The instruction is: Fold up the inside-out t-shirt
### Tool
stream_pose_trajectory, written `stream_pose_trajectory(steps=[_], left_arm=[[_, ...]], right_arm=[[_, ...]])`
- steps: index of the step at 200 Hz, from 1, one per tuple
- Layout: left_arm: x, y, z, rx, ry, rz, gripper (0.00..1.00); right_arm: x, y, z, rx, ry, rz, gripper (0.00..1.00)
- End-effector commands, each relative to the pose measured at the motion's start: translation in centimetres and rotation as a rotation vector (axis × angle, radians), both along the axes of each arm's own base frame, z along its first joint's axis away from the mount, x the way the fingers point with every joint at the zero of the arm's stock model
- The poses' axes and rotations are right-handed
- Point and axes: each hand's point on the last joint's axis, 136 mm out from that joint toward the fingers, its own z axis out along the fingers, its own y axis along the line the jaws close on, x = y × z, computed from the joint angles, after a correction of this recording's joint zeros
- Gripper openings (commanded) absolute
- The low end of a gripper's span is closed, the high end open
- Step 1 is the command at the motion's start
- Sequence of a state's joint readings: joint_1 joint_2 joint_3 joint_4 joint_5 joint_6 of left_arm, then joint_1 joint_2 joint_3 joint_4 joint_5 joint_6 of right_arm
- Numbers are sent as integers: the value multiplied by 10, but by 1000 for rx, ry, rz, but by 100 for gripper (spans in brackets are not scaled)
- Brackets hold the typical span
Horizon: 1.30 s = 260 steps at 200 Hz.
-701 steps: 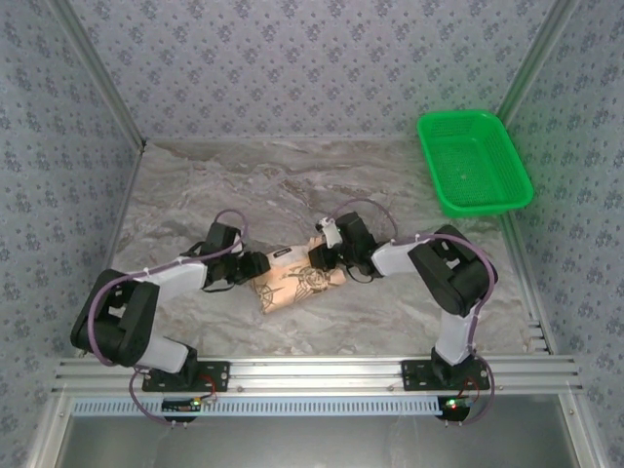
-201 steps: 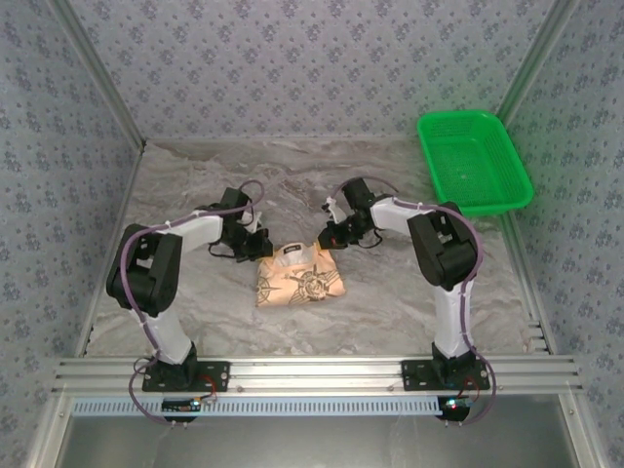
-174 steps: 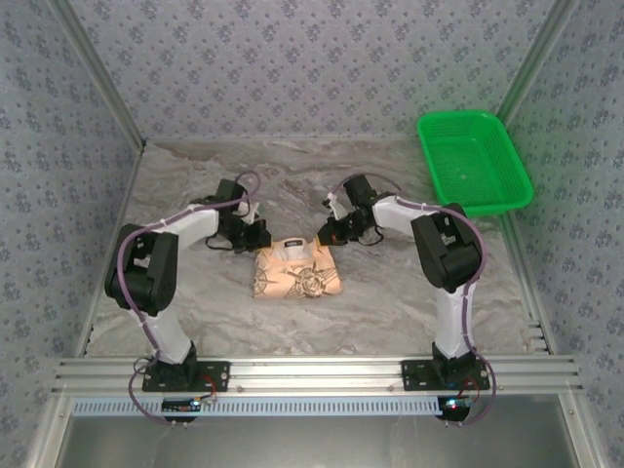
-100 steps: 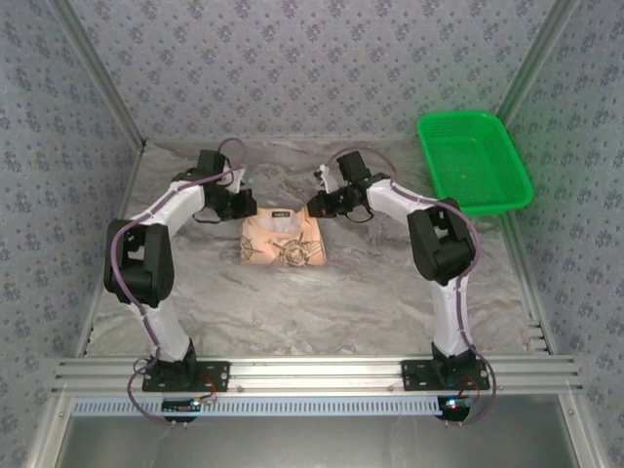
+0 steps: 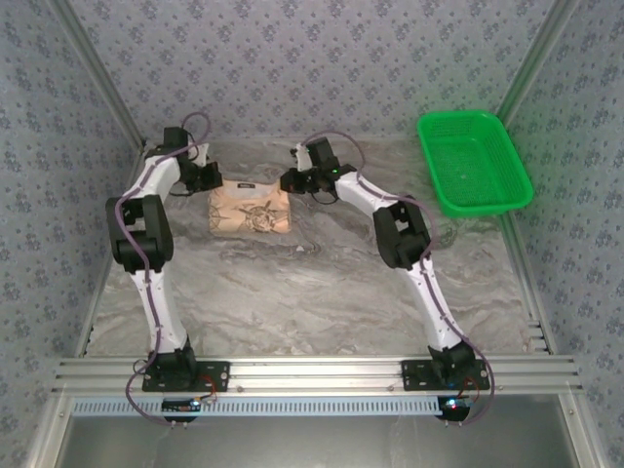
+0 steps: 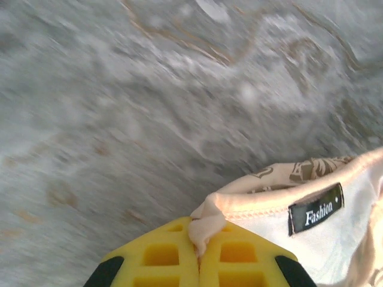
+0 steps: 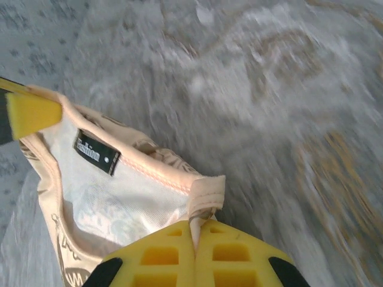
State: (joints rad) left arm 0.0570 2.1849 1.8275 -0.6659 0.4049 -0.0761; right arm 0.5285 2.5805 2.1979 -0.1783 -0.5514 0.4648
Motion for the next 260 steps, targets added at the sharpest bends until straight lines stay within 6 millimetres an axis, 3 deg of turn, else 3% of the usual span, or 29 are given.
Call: stream_pose_trajectory(steps=[1, 26, 44, 70, 83, 88, 92, 121, 156, 165, 174, 178, 183, 200, 208, 212, 215, 220, 222, 225, 227, 260], left_arm=[[7, 19, -6, 74, 33, -41, 0], [20, 30, -20, 124, 24, -95, 0], [30, 36, -26, 155, 19, -123, 0], [47, 54, -28, 210, 5, -114, 0], [57, 66, -24, 257, -14, -98, 0], [61, 71, -22, 272, -28, -92, 0], [64, 74, -20, 282, -41, -95, 0], [82, 96, -6, 366, -119, -95, 0], [91, 136, 6, 457, -145, 29, 0], [93, 140, 11, 448, -163, 43, 0], [96, 141, 17, 443, -181, 49, 19], [96, 139, 20, 438, -188, 45, 34], [96, 136, 25, 426, -193, 42, 45], [95, 125, 44, 384, -210, 74, 57], [92, 121, 53, 365, -213, 93, 59], [90, 117, 58, 358, -211, 102, 60], [89, 115, 62, 354, -215, 107, 61], [86, 112, 67, 351, -214, 118, 65], [85, 110, 69, 353, -211, 123, 72], [82, 109, 72, 356, -209, 130, 95], [80, 108, 73, 361, -206, 134, 98], [38, 94, 104, 397, -225, 216, 100]], right_arm=[[14, 25, 1, 20, -31, -27, 2], [31, 39, 8, 97, -64, -54, 22], [36, 40, 23, 125, -103, -53, 35], [27, 35, 71, 129, -168, -31, 44], [19, 25, 102, 138, -223, -47, 46], [16, 20, 102, 129, -228, -56, 47], [13, 14, 117, 129, -256, -70, 47], [-12, -44, 154, 43, -373, -170, 54], [-57, -121, 165, -80, -446, -295, 56], [-71, -140, 160, -126, -459, -329, 57], [-84, -157, 158, -173, -479, -357, 59], [-89, -164, 163, -189, -499, -372, 60], [-98, -176, 149, -238, -485, -384, 61], [-115, -215, 144, -322, -473, -462, 65], [-122, -236, 138, -364, -465, -507, 74], [-127, -246, 140, -376, -472, -532, 82], [-129, -253, 139, -389, -477, -547, 96], [-134, -266, 138, -409, -484, -575, 100], [-136, -271, 137, -418, -485, -587, 100], [-139, -280, 136, -429, -485, -610, 100], [-141, -285, 136, -434, -487, -625, 100], [-173, -375, 126, -516, -481, -835, 100]])
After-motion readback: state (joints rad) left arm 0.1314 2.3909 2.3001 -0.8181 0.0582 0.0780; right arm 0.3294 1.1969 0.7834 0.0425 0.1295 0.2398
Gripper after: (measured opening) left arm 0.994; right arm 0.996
